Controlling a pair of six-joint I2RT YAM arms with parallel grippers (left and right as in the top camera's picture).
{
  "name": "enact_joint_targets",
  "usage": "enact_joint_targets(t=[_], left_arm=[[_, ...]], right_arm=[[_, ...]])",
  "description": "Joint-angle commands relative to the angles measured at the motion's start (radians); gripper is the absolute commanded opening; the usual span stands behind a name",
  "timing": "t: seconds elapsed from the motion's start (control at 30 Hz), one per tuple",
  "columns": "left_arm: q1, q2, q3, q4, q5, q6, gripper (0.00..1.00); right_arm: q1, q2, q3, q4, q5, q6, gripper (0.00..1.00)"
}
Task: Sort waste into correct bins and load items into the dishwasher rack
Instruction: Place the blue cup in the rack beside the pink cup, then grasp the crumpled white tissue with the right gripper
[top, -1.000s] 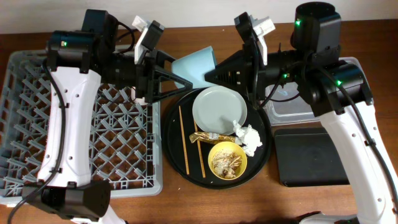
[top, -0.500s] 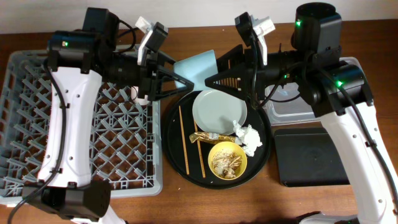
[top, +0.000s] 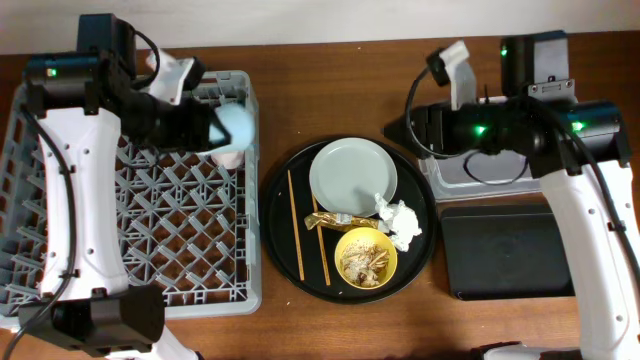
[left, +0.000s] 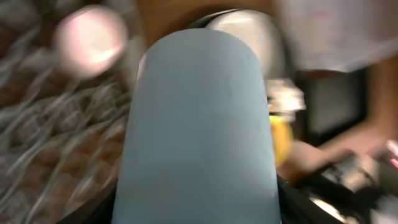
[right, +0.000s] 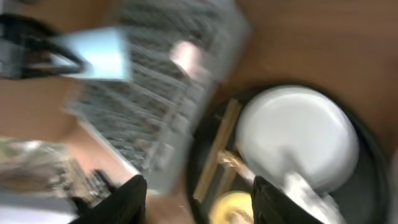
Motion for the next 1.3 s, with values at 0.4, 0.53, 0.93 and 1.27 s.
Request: enact_joint_targets(t=[0.4, 0.53, 0.93, 1.27], left_arm=[[-0.076, -0.002, -0.430, 0.236, -0.343, -0.263, 0.56], [-0.076, -0.002, -0.520, 0.339, -0.342, -0.263, 0.63], [-0.051, -0.005, -0.427, 0.323, -0.273, -0.263, 0.99], [-0.051, -0.196, -0.209, 0.227, -0.252, -0.263, 0.99]], right_arm=[[-0.002, -0.004, -0.025, -0.120, 0.334, -0.007, 0.55], [-0.002, -0.004, -0.025, -0.119, 0.334, -0.007, 0.55], [-0.001, -0.004, -0.059, -0.219, 0.335, -0.018, 0.78], [0.156, -0.004, -0.488, 0.086, 0.473, -0.005, 0.77]])
